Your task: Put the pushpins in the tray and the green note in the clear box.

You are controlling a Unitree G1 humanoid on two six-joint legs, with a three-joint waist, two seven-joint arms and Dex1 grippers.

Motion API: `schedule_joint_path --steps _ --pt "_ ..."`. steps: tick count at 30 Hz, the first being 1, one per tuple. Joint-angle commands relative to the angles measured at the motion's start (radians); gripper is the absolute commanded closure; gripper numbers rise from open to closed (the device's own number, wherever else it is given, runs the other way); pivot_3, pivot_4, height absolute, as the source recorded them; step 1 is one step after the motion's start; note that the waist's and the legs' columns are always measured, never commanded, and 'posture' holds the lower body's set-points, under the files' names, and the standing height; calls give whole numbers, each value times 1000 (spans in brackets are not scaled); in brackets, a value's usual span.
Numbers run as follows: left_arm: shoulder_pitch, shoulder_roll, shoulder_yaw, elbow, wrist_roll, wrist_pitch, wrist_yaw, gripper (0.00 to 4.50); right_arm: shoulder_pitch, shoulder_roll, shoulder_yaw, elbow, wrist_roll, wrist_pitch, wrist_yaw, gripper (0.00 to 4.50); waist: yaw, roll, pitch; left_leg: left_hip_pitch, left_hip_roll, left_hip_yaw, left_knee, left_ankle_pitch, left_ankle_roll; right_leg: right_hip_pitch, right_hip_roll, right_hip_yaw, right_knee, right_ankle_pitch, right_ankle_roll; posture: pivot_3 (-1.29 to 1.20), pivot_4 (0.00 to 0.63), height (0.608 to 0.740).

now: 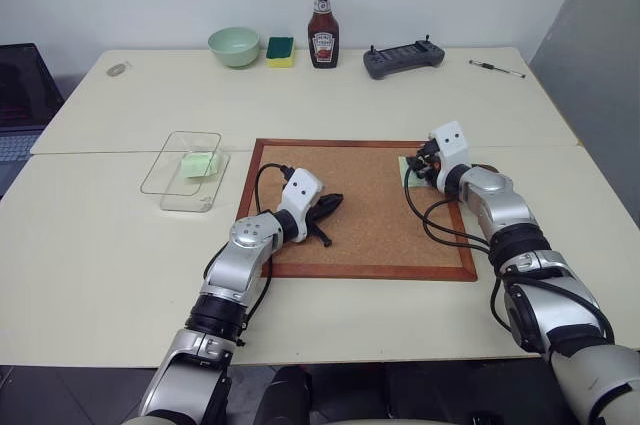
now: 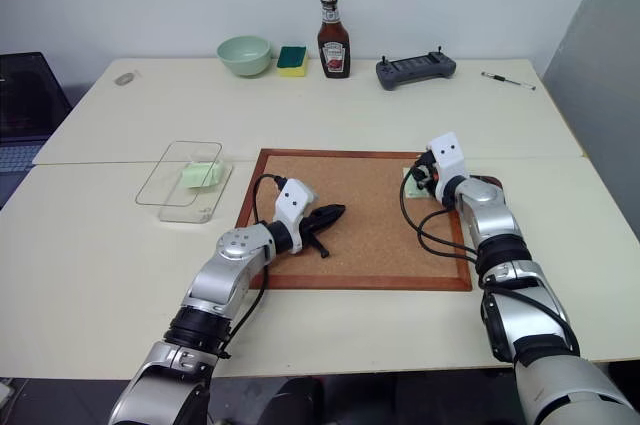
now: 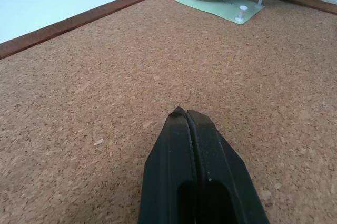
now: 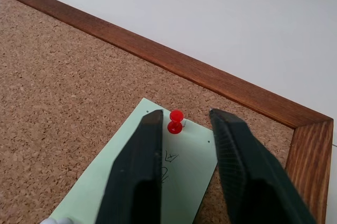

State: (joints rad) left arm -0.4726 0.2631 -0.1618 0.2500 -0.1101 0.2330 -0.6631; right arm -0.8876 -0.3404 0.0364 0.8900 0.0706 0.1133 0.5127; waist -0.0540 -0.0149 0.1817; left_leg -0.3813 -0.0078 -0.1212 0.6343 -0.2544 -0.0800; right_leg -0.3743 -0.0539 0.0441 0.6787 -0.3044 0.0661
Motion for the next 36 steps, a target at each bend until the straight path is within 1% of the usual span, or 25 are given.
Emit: schedule_joint_path --steps 1,2,3,10,36 --pt "30 -5 -32 7 13 27 -14 4500 -15 2 -18 -32 0 -20 5 4067 0 0 0 0 0 0 0 0 0 0 0 0 0 0 0 0 150 740" --pt "31 -4 -32 5 14 30 -15 4500 -15 3 -19 -34 -1 -19 5 4358 0 0 0 0 0 0 0 0 0 0 0 0 0 0 0 0 150 740" --pt "31 -3 -33 3 14 33 -16 4500 -14 4 -20 -35 -1 -19 6 4448 0 0 0 0 0 0 0 0 0 0 0 0 0 0 0 0 150 740" --pt "37 3 -39 -4 20 51 -17 4500 -13 3 -26 -52 2 -28 12 4448 -1 0 0 0 0 0 0 0 0 0 0 0 0 0 0 0 150 740" --pt "35 1 -71 33 46 71 -20 4500 58 -2 -73 -231 42 -3 17 4448 -1 1 -1 0 0 0 1 0 0 1 0 0 0 0 0 0 150 740"
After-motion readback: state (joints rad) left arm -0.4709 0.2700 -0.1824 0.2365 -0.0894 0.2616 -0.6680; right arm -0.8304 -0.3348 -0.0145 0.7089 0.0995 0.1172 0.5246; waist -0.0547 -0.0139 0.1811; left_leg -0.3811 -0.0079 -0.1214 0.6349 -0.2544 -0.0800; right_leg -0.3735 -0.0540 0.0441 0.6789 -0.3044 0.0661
